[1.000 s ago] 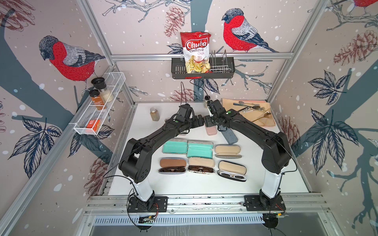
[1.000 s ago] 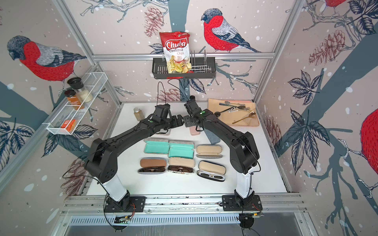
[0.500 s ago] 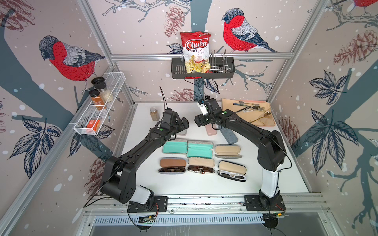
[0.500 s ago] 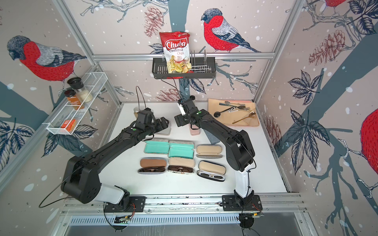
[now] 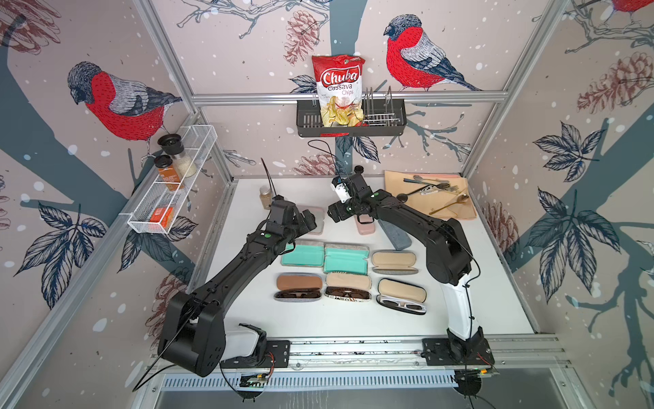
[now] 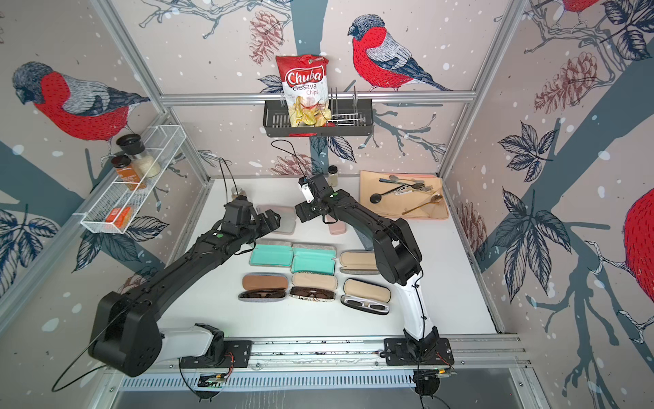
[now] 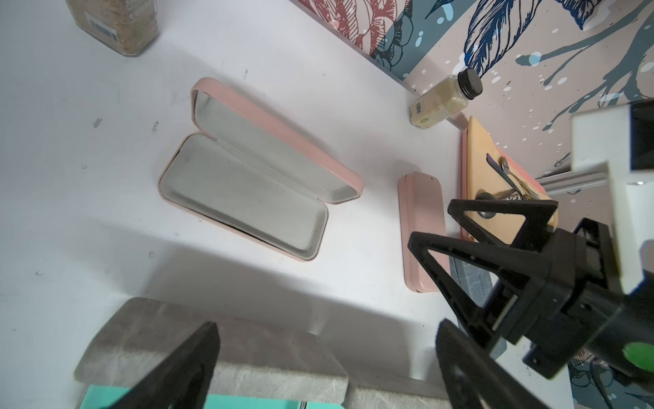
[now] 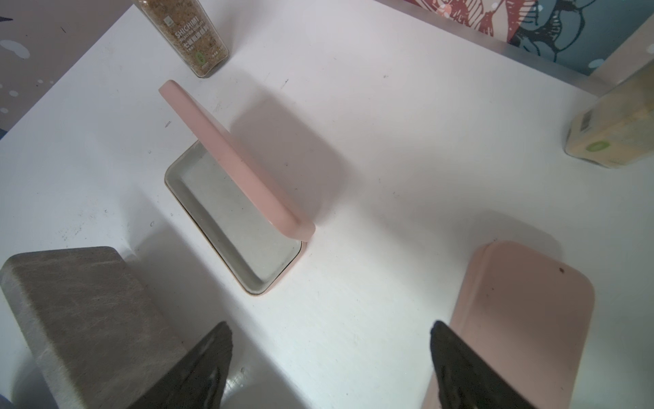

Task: Close the glasses case
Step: Move the glasses case to the center of the board.

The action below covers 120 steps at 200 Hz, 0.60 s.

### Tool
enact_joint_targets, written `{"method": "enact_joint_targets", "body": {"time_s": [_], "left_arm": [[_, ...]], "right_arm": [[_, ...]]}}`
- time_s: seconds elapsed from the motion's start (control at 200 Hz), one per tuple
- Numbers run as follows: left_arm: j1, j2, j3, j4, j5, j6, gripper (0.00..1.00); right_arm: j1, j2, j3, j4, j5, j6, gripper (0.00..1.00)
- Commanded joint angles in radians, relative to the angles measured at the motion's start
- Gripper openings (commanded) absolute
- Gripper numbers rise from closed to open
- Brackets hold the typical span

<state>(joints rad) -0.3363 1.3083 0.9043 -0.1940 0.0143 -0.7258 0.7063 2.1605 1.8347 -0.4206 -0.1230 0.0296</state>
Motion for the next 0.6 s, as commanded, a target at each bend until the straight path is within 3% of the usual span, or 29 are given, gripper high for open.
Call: {"method": "enact_joint_targets", "body": {"time_s": [0.0, 0.595], "left_arm": [[0.006, -0.023, -0.019, -0.004, -0.02, -0.006, 0.95], [0.022, -0.063, -0.096, 0.001, -0.013, -0.018, 0.95]], "right_arm": [[0.007, 0.026, 0.023, 0.013, -0.033, -0.013, 0.87], [0.015, 0.165, 0.143, 0.04, -0.106, -0.015, 0.84]]}}
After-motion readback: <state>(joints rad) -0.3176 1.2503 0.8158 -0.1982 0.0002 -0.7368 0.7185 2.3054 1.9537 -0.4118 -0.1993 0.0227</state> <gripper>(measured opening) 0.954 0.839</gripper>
